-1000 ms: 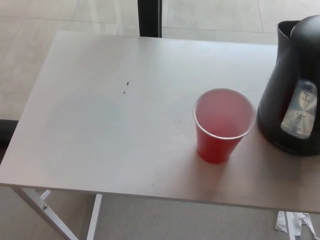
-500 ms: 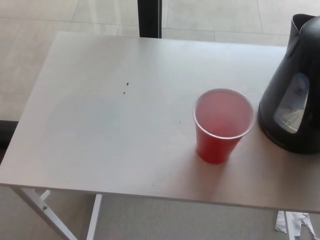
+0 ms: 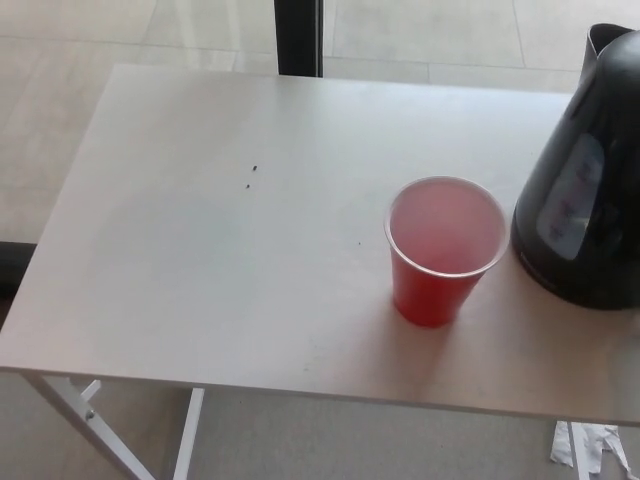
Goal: The robot uses its right hand to lift up a kettle kept on the middle of the desk by its handle and tilt it into a glass kept next to it to pour out water
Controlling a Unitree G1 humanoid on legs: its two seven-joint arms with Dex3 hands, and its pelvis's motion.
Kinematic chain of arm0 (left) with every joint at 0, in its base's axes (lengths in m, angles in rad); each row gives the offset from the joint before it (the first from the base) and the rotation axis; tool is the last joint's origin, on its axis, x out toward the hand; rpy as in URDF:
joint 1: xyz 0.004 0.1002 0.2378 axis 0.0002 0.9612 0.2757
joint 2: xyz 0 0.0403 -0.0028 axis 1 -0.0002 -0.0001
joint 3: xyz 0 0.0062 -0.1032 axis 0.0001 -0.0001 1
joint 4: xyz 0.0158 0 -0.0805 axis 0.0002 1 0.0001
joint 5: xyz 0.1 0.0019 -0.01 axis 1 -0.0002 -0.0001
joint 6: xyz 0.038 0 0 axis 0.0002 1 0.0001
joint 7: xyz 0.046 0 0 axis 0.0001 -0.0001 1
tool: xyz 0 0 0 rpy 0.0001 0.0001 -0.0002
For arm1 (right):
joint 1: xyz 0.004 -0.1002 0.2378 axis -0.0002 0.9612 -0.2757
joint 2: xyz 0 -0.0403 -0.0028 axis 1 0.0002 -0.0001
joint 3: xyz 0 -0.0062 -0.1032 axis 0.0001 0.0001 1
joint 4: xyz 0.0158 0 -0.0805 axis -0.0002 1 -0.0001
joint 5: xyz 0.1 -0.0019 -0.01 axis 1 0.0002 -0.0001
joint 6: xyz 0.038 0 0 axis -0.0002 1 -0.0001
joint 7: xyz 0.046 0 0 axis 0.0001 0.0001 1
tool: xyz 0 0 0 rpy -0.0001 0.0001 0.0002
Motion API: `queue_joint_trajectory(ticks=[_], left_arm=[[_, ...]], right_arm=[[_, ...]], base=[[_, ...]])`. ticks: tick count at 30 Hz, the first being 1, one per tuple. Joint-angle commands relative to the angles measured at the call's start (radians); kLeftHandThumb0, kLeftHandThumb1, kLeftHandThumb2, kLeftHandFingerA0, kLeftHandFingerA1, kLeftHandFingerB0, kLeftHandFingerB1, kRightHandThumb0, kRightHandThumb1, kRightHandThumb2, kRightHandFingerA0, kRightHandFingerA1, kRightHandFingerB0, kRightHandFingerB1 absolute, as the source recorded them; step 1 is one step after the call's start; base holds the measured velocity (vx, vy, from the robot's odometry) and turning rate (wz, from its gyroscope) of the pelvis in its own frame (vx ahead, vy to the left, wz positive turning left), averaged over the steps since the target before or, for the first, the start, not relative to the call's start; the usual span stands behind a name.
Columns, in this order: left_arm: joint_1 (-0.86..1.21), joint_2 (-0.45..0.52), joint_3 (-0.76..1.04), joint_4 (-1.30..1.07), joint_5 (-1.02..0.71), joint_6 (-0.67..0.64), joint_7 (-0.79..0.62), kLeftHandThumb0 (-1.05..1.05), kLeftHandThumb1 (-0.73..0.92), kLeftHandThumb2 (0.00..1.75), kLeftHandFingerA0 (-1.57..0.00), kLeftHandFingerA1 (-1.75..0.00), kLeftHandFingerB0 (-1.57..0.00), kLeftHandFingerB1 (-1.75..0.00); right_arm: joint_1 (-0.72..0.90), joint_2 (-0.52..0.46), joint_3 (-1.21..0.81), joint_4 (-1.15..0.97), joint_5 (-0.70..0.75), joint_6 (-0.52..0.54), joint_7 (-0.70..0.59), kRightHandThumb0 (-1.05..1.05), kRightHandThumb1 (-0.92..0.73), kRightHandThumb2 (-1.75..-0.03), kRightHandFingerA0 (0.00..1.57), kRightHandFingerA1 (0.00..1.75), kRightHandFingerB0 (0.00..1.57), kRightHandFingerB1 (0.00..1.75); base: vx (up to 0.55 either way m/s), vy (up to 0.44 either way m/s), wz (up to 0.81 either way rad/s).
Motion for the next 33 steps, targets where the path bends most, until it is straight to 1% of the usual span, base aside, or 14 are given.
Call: queue_joint_trajectory(ticks=[1, 2, 7, 9, 10, 11, 14, 18, 19, 20, 29, 30, 31, 33], left_arm=[[0.018, 0.021, 0.015, 0.014, -0.002, -0.027, 0.004, -1.05, 0.50, 1.36, -0.56, -0.60, -0.41, -0.87], [0.018, 0.022, 0.014, 0.016, 0.000, -0.026, 0.006, -1.05, 0.64, 1.07, -0.55, -0.63, -0.44, -0.90], [0.033, 0.014, 0.028, 0.014, -0.013, -0.038, 0.002, -1.05, 0.46, 1.33, -0.55, -0.63, -0.41, -0.92], [0.029, 0.014, 0.034, 0.005, -0.015, 0.001, 0.008, -1.05, 0.61, 1.06, -0.58, -0.63, -0.46, -0.88], [0.031, 0.015, 0.028, 0.018, -0.005, -0.026, 0.006, -1.05, 0.50, 1.34, -0.54, -0.61, -0.43, -0.89], [0.033, 0.015, 0.034, 0.003, -0.009, -0.003, 0.010, -1.05, 0.62, 1.08, -0.56, -0.63, -0.44, -0.90], [0.036, 0.011, 0.035, 0.029, -0.004, -0.021, 0.016, -1.05, 0.64, 1.06, -0.59, -0.60, -0.46, -0.84], [0.021, 0.016, 0.035, 0.078, -0.001, -0.023, 0.026, -1.05, 0.61, 1.10, -0.60, -0.62, -0.47, -0.87], [0.022, 0.015, 0.039, 0.081, -0.006, -0.024, 0.022, -1.05, 0.50, 1.39, -0.62, -0.61, -0.45, -0.91], [0.028, 0.013, 0.040, 0.075, -0.008, -0.029, 0.017, -1.05, 0.62, 1.09, -0.58, -0.63, -0.46, -0.90], [0.054, 0.012, 0.047, 0.107, -0.013, -0.063, 0.006, -1.05, 0.62, 1.08, -0.57, -0.63, -0.46, -0.88], [0.049, 0.018, 0.018, 0.134, 0.024, -0.091, 0.026, -1.05, 0.47, 1.37, -0.62, -0.60, -0.48, -0.91], [0.067, 0.010, 0.025, 0.114, 0.013, -0.085, 0.015, -1.05, 0.65, 1.11, -0.54, -0.61, -0.44, -0.89], [0.095, -0.001, 0.034, 0.098, -0.001, -0.086, 0.008, -1.05, 0.65, 1.11, -0.54, -0.61, -0.44, -0.89]], right_arm=[[0.041, -0.061, -0.004, 0.005, 0.123, -0.108, -0.018, -1.02, -0.57, -0.59, 0.00, 0.00, 0.00, 0.00], [0.047, -0.064, -0.015, 0.002, 0.112, -0.094, -0.055, -1.02, -0.57, -0.59, 0.00, 0.00, 0.00, 0.00], [0.074, -0.083, -0.029, -0.014, 0.123, -0.100, -0.120, -1.00, -0.56, -0.58, 0.00, 0.00, 0.00, 0.00], [0.093, -0.079, -0.085, -0.010, 0.175, -0.101, -0.123, -0.96, -0.53, -0.57, 0.00, 0.00, 0.00, 0.00], [0.117, -0.084, -0.134, 0.001, 0.214, -0.101, -0.106, -0.99, -0.53, -0.57, 0.00, 0.00, 0.00, 0.00], [0.189, -0.111, -0.185, 0.001, 0.213, -0.114, -0.093, -1.02, -0.59, -0.96, 0.00, 0.29, 0.00, 0.00], [0.259, -0.139, -0.240, 0.026, 0.241, -0.141, -0.081, -1.01, -0.60, -0.98, 0.00, 0.26, 0.00, 0.00], [0.364, -0.162, -0.380, 0.151, 0.338, -0.185, -0.057, -0.96, -0.62, -0.94, 0.00, 0.21, 0.00, 0.00], [0.392, -0.171, -0.452, 0.219, 0.383, -0.191, -0.042, -0.92, -0.59, -0.87, 0.00, 0.24, 0.00, 0.00], [0.402, -0.183, -0.483, 0.263, 0.406, -0.200, -0.034, -0.88, -0.55, -0.82, 0.00, 0.28, 0.00, 0.00], [0.457, -0.260, -0.614, 0.504, 0.473, -0.306, -0.049, -0.80, -0.50, -0.79, 0.00, 0.23, 0.00, 0.00], [0.365, -0.293, -0.719, 0.797, 0.502, -0.393, -0.280, -0.51, -0.49, -0.64, 0.00, 0.27, 0.00, 0.05], [0.341, -0.305, -0.737, 0.859, 0.502, -0.415, -0.351, -0.46, -0.56, -0.57, 0.00, 0.62, 0.00, 0.18], [0.297, -0.299, -0.807, 0.914, 0.575, -0.406, -0.377, -0.40, -0.62, -0.58, 0.00, 0.57, 0.00, 0.21]], base=[[0.00, 0.000, 0.00], [0.00, 0.000, 0.00], [0.00, 0.000, 0.00], [0.00, 0.000, 0.00], [0.00, 0.000, 0.00], [0.00, 0.000, 0.00], [0.00, 0.000, 0.00], [0.00, 0.000, 0.00], [0.00, 0.000, 0.00], [0.00, 0.000, 0.00], [0.00, 0.000, 0.00], [0.00, 0.000, 0.00], [0.00, 0.000, 0.00], [0.00, 0.000, 0.00]])
